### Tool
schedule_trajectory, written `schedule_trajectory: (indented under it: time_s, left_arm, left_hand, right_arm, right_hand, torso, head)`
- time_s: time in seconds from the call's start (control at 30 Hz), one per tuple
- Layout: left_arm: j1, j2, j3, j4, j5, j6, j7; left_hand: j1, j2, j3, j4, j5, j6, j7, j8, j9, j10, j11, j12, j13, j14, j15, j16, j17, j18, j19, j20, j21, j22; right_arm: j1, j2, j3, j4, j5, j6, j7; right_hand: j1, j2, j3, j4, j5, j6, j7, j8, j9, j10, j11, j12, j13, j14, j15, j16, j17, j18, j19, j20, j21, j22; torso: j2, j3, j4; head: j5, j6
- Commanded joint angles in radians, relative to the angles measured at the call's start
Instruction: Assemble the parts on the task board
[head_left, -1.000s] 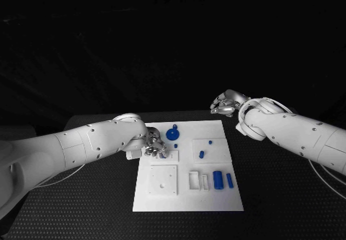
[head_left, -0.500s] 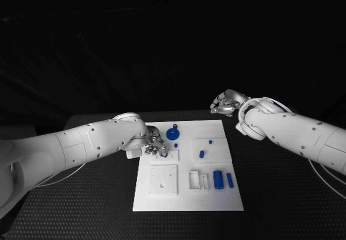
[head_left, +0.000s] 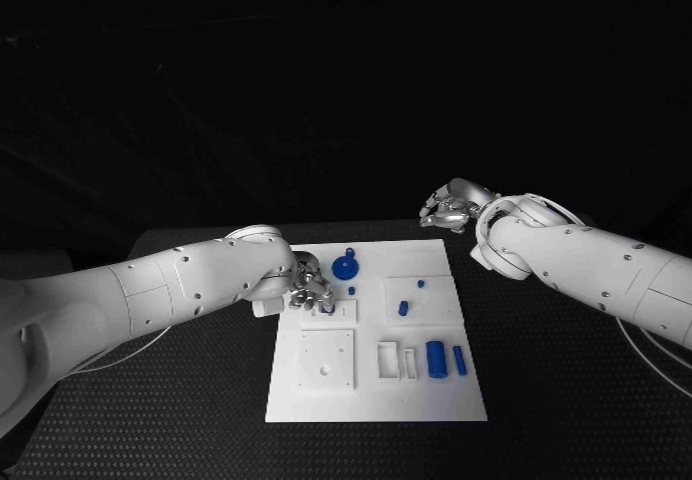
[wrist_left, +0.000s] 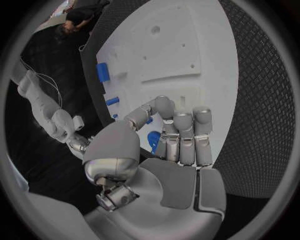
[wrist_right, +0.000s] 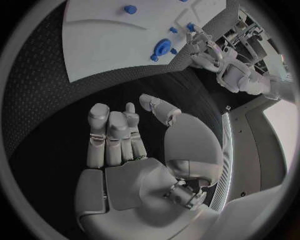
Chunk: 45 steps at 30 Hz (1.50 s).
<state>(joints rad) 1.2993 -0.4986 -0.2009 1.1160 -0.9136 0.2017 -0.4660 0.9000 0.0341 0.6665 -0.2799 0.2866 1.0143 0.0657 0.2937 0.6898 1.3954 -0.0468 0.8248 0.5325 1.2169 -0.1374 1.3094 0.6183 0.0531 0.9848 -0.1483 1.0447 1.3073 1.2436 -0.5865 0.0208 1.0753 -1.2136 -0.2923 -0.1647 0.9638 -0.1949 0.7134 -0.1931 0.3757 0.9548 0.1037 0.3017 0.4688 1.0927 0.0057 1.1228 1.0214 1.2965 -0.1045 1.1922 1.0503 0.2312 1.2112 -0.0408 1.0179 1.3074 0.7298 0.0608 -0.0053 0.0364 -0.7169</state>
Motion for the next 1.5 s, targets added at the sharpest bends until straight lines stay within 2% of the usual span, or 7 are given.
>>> schedule_trajectory:
  time_s: [0.03, 0.17, 0.7, 0.8, 1.23, 1.33, 1.5]
  left_arm:
    - [-0.003, 0.002, -0.001, 0.000, 0.009, 0.004, -0.002]
    - [-0.003, -0.002, -0.001, 0.003, 0.026, 0.014, -0.007]
    - [0.008, -0.025, 0.002, 0.042, 0.043, 0.038, -0.011]
    - [0.010, -0.023, 0.002, 0.040, 0.043, 0.032, -0.011]
    - [0.018, 0.004, 0.002, 0.016, 0.004, 0.057, -0.029]
    - [0.020, 0.009, 0.002, 0.007, 0.002, 0.079, -0.033]
    - [0.023, 0.019, 0.001, -0.006, 0.000, 0.134, -0.039]
  left_hand:
    - [0.029, 0.042, 0.005, -0.006, 0.043, 0.020, -0.008, 0.010, 0.011, 0.000, -0.008, 0.002, 0.001, 0.008, -0.020, 0.008, 0.002, 0.016, 0.007, -0.087, 0.001, 0.015]
    - [0.000, 0.039, -0.001, -0.011, 0.124, 0.034, -0.013, 0.019, 0.025, 0.007, -0.013, 0.006, 0.001, 0.011, -0.024, 0.015, 0.006, 0.016, 0.006, -0.087, 0.004, 0.017]
    - [-0.043, 0.033, -0.003, -0.010, 0.149, 0.063, -0.025, 0.030, 0.043, 0.028, -0.025, 0.026, -0.001, 0.024, -0.033, 0.044, 0.022, 0.017, 0.011, -0.090, 0.010, 0.017]
    - [-0.051, 0.032, -0.002, -0.010, 0.172, 0.069, -0.027, 0.031, 0.048, 0.030, -0.027, 0.032, -0.004, 0.025, -0.035, 0.050, 0.025, 0.018, 0.012, -0.090, 0.013, 0.018]
    - [-0.079, 0.035, -0.004, -0.005, 0.172, 0.099, -0.040, 0.044, 0.065, 0.037, -0.039, 0.057, -0.011, 0.034, -0.045, 0.072, 0.035, 0.020, 0.023, -0.093, 0.023, 0.017]
    - [-0.098, 0.039, -0.008, -0.002, 0.175, 0.131, -0.052, 0.063, 0.085, 0.031, -0.051, 0.068, -0.008, 0.034, -0.051, 0.072, 0.035, 0.020, 0.026, -0.093, 0.024, 0.016]
    - [-0.104, 0.042, -0.002, -0.008, 0.188, 0.133, -0.055, 0.065, 0.097, 0.027, -0.054, 0.079, -0.007, 0.035, -0.056, 0.075, 0.035, 0.022, 0.028, -0.095, 0.027, 0.016]
  right_arm:
    - [0.000, 0.000, 0.000, 0.000, -0.001, 0.013, 0.009]
    - [0.000, 0.000, 0.000, 0.000, -0.001, 0.013, 0.008]
    - [0.000, 0.000, 0.000, -0.003, -0.001, 0.015, 0.008]
    - [0.000, 0.001, 0.000, -0.002, -0.001, 0.014, 0.008]
    - [0.000, 0.003, 0.000, -0.005, -0.002, 0.015, 0.008]
    - [0.000, 0.003, 0.000, -0.005, -0.002, 0.014, 0.007]
    - [0.000, 0.003, 0.000, -0.005, -0.002, 0.014, 0.007]
  right_hand:
    - [-0.012, -0.001, -0.005, -0.002, 0.006, 0.006, 0.015, -0.006, 0.001, -0.009, 0.000, 0.007, -0.002, -0.003, 0.003, -0.006, 0.001, 0.031, -0.001, -0.005, -0.006, 0.015]
    - [-0.012, -0.001, -0.005, -0.002, 0.006, 0.006, 0.015, -0.006, 0.001, -0.009, 0.000, 0.007, -0.002, -0.003, 0.003, -0.006, 0.001, 0.031, -0.001, -0.005, -0.006, 0.015]
    - [-0.010, 0.000, -0.004, -0.004, 0.007, 0.006, 0.014, -0.006, 0.001, -0.009, 0.000, 0.007, -0.002, -0.003, 0.002, -0.006, 0.001, 0.031, -0.001, -0.005, -0.007, 0.015]
    - [-0.010, 0.000, -0.004, -0.004, 0.007, 0.006, 0.014, -0.006, 0.001, -0.009, 0.000, 0.007, -0.002, -0.003, 0.002, -0.006, 0.002, 0.031, -0.002, -0.005, -0.007, 0.015]
    - [-0.009, 0.000, -0.003, -0.005, 0.010, 0.006, 0.014, -0.006, 0.001, -0.009, 0.000, 0.007, -0.002, -0.003, 0.002, -0.006, 0.002, 0.031, -0.002, -0.005, -0.007, 0.015]
    - [-0.008, 0.000, -0.002, -0.006, 0.012, 0.006, 0.014, -0.006, 0.001, -0.009, 0.000, 0.007, -0.002, -0.003, 0.002, -0.006, 0.002, 0.031, -0.002, -0.005, -0.007, 0.016]
    - [-0.008, 0.000, -0.002, -0.006, 0.014, 0.006, 0.015, -0.006, 0.001, -0.009, 0.000, 0.007, -0.002, -0.003, 0.003, -0.006, 0.002, 0.031, -0.002, -0.005, -0.007, 0.016]
  torso:
    - [0.000, -0.0004, -0.0009]
    - [0.000, -0.0004, -0.0007]
    - [0.000, -0.0015, 0.0005]
    - [0.000, -0.0014, 0.0004]
    - [0.000, -0.0002, -0.0013]
    - [0.000, 0.0002, -0.0012]
    - [0.000, -0.0004, -0.0007]
  head:
    - [0.001, -0.002]
    - [0.001, -0.002]
    - [0.005, -0.005]
    - [0.006, -0.004]
    - [0.007, -0.006]
    - [0.007, -0.005]
    - [0.007, -0.005]
